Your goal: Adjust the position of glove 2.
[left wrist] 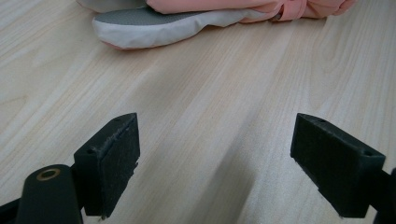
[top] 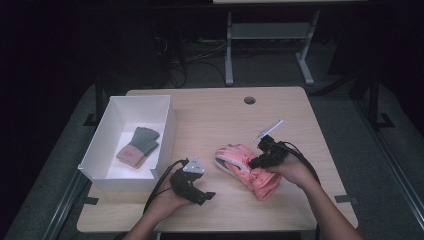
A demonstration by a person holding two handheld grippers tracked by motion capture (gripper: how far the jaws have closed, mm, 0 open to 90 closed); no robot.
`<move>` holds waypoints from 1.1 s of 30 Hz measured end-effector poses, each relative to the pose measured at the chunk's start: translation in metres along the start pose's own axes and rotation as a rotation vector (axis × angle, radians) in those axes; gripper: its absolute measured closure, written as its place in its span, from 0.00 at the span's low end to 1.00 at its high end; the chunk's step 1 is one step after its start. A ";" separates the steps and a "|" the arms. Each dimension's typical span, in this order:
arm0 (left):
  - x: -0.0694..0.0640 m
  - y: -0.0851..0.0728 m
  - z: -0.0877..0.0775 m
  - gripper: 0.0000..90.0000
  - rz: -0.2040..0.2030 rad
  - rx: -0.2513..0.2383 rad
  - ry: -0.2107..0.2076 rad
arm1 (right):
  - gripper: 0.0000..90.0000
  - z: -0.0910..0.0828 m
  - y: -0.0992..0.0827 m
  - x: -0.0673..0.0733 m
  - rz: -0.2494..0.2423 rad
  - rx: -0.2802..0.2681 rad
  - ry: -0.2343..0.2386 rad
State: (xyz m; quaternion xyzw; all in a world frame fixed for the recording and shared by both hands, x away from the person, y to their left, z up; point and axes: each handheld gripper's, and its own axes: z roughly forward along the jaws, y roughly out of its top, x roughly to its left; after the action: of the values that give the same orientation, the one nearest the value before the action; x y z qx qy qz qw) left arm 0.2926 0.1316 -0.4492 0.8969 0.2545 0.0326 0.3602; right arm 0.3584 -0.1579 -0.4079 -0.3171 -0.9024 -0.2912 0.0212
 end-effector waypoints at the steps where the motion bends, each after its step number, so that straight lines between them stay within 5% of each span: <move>1: 0.000 0.000 0.000 0.17 0.002 0.002 0.001 | 0.96 0.000 -0.001 0.000 0.003 -0.003 0.003; 8: 0.003 0.002 -0.009 0.33 0.015 -0.021 0.008 | 0.70 -0.025 -0.004 0.003 0.009 -0.116 0.000; 11: 0.005 0.002 -0.012 0.53 -0.010 -0.033 -0.009 | 0.74 -0.042 -0.007 0.003 0.002 -0.180 -0.026; 17: 0.005 0.005 -0.021 1.00 -0.039 -0.034 -0.036 | 0.99 -0.067 -0.030 -0.007 0.022 -0.223 -0.102; 25: 0.002 0.014 -0.015 1.00 -0.031 -0.013 -0.016 | 1.00 -0.060 -0.076 -0.031 0.095 -0.191 -0.147; 33: -0.004 0.033 0.007 1.00 -0.005 0.011 -0.028 | 1.00 -0.035 -0.094 -0.035 0.089 -0.133 -0.153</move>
State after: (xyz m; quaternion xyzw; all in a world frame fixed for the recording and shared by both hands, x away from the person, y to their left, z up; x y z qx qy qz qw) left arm 0.3049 0.1046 -0.4323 0.8986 0.2520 0.0177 0.3587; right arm 0.3258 -0.2559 -0.4345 -0.3788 -0.8651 -0.3241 -0.0558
